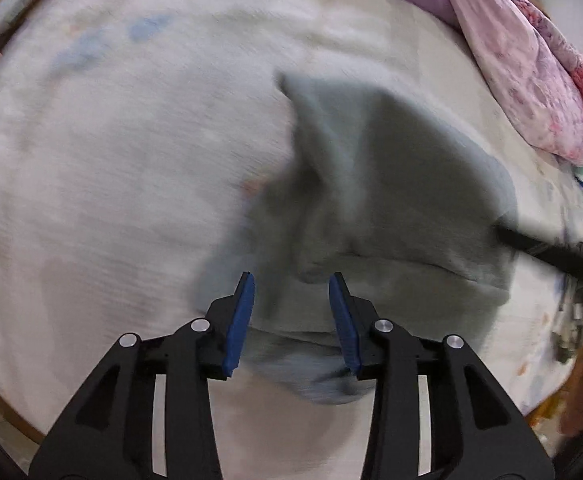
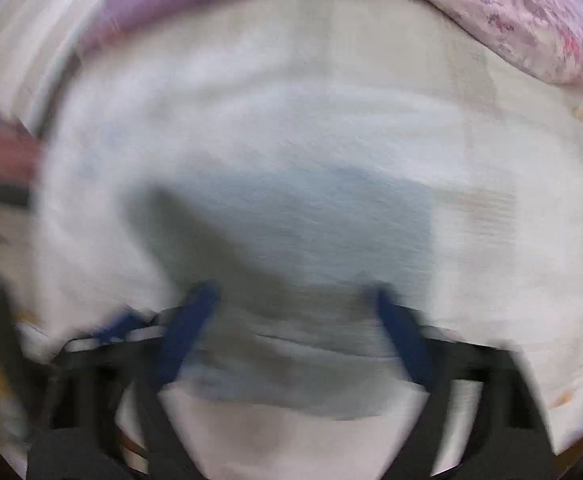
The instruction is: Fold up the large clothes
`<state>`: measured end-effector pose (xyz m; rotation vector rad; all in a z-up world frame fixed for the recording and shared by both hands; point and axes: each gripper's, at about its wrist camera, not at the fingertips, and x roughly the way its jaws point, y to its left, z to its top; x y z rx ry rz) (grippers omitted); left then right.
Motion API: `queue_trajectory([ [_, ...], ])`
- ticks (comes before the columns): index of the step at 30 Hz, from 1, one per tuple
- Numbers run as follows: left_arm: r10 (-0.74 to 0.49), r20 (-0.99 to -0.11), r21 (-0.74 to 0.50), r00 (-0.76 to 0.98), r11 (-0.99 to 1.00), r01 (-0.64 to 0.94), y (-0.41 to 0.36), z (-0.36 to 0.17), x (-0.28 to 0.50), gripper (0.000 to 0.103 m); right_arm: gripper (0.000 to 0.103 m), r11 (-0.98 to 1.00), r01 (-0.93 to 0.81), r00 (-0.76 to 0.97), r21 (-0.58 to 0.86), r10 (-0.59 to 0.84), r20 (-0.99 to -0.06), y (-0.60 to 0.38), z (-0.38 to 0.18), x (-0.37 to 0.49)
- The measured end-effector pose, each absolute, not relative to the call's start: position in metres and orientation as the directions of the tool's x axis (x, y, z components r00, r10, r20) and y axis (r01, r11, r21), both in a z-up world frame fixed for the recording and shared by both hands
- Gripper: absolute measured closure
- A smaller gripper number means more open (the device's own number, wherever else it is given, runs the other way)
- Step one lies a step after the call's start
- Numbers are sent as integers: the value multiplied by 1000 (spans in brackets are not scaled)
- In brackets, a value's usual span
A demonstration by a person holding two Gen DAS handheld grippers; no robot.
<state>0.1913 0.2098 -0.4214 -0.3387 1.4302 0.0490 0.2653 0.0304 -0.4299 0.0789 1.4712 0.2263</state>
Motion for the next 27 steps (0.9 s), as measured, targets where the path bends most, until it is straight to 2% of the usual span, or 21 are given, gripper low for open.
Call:
queue_trajectory([
  [1,-208,-970,-232,123,945,-231,202,-432,192,63,72,984,-158,79,88,101,-992,29,-447,264],
  [3,-226,-974,-228,36,945,-234,189,-460,190,64,73,985,-172,103,-29,-11,-995,22,-460,264],
  [5,-255,-967,-239,-23,931,-276,185,-475,182,70,74,989,-147,105,-16,0,-994,9,-466,271],
  [8,-294,-955,-286,28,895,-342,193,-463,174,67,70,989,-144,92,29,43,-995,1,-461,277],
  [9,-326,-943,-325,60,874,-361,198,-457,174,61,67,987,-149,80,67,80,-994,0,-454,273],
  [10,-363,-927,-372,99,845,-385,205,-454,175,37,56,986,-141,70,92,103,-992,-6,-450,267],
  [11,-361,-924,-380,127,829,-410,212,-454,178,26,44,984,-119,50,130,137,-989,-12,-446,259],
  [13,-357,-924,-380,138,808,-451,223,-462,184,26,44,975,-68,17,209,211,-977,-26,-441,241],
  [16,-451,-889,-425,84,742,-519,231,-501,197,26,44,960,0,-5,280,280,-960,-25,-432,222],
  [18,-440,-894,-421,86,760,-495,226,-504,201,33,44,950,37,-28,310,311,-950,-26,-434,209],
  [19,-425,-900,-423,99,795,-434,220,-494,203,67,44,952,44,-48,303,305,-951,-23,-436,203],
  [20,-426,-899,-430,105,811,-397,217,-484,201,95,44,958,46,-61,281,284,-957,-24,-438,200],
  [22,-442,-890,-450,113,809,-379,217,-467,196,96,44,964,67,-80,259,264,-961,-29,-437,191],
  [27,-357,-912,-407,203,853,-326,224,-403,177,97,45,960,30,-39,277,278,-960,-21,-423,189],
])
